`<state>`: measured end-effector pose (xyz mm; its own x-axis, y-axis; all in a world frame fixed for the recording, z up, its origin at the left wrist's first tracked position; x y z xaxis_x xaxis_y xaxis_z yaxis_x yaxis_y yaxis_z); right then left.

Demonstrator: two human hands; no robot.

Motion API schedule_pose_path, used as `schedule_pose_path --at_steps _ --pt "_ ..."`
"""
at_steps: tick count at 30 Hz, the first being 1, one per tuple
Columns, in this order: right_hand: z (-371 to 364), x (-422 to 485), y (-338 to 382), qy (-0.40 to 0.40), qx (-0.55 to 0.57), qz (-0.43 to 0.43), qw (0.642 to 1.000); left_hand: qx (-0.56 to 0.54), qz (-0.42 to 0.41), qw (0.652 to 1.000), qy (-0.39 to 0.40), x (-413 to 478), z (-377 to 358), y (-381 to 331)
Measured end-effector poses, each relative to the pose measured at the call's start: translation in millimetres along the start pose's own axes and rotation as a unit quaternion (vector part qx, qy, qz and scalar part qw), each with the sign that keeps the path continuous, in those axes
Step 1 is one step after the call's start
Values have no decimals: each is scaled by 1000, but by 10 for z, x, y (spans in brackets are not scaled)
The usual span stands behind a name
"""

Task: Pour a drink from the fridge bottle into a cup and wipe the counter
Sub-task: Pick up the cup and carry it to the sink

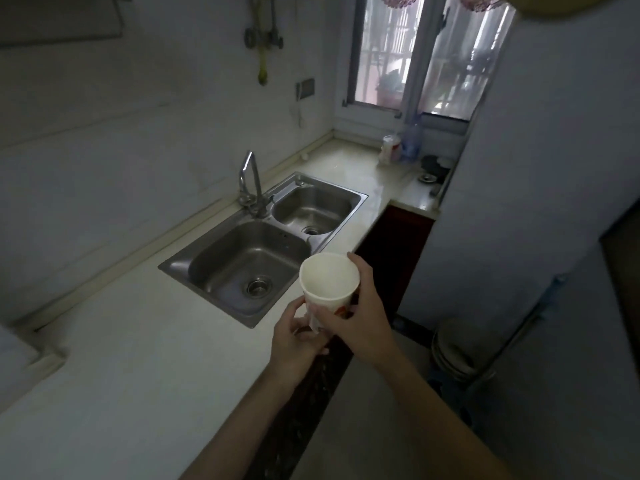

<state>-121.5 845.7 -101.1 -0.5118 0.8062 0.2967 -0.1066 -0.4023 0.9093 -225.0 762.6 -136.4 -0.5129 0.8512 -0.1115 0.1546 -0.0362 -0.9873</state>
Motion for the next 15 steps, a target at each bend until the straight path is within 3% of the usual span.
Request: schedule_pose_path --at_steps 15 --pt "735 780 -548 -65 -33 1 997 -11 30 997 75 1119 -852 140"
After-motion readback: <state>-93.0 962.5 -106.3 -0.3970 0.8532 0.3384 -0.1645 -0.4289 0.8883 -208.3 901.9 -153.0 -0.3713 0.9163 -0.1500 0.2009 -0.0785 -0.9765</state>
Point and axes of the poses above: each hand's wrist, its own x-axis towards the middle knuckle, its own z-axis out of the back of the hand, y = z × x, the point moved 2 cm from there along x, towards the middle knuckle, and after that the axes turned 3 degrees about -x, right-handed, at the moved point
